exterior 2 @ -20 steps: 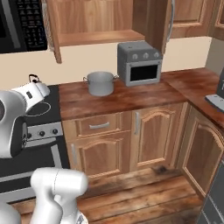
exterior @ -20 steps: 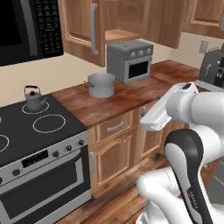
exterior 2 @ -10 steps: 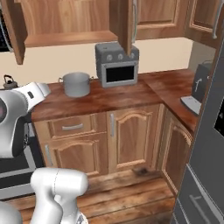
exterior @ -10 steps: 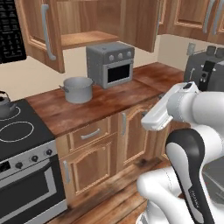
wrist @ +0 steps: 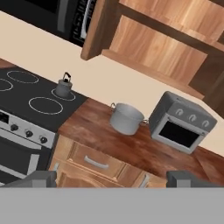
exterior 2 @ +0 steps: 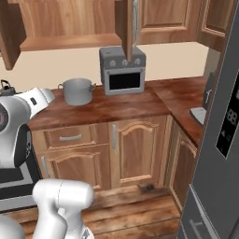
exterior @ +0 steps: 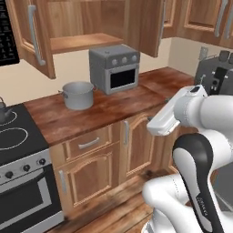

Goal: Pick the kettle from the cabinet and place it on a stove burner. Then pick the pot from the counter and place it on another stove burner. Finally, turn both burners on.

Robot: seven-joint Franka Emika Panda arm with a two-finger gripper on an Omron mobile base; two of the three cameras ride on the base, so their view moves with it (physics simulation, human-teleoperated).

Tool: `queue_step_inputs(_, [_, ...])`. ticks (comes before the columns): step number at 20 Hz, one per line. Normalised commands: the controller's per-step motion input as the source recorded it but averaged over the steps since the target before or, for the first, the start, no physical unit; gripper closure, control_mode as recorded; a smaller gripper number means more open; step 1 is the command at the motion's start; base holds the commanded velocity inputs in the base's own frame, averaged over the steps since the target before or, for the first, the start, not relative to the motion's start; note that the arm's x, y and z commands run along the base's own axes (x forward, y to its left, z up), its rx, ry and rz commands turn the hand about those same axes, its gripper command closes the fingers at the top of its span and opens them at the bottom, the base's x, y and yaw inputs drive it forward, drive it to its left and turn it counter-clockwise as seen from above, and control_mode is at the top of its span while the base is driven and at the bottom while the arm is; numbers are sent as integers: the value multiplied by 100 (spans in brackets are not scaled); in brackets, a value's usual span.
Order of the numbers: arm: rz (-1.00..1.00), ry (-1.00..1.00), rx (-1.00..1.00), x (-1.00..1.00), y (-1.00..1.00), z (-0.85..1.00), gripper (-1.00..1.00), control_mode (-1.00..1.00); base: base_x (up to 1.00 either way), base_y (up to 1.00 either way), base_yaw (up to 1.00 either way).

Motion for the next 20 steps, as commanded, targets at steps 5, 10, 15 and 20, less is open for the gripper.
queue_step_inputs(5, [0,0,0,0,0,0,-100,100,44,-1,10])
queue_step_inputs(10, [0,0,0,0,0,0,-100,100,63,-2,16])
queue_step_inputs(15, [0,0,0,0,0,0,-100,100,51,-28,19])
queue_step_inputs(20, [0,0,0,0,0,0,-100,100,48,-33,18])
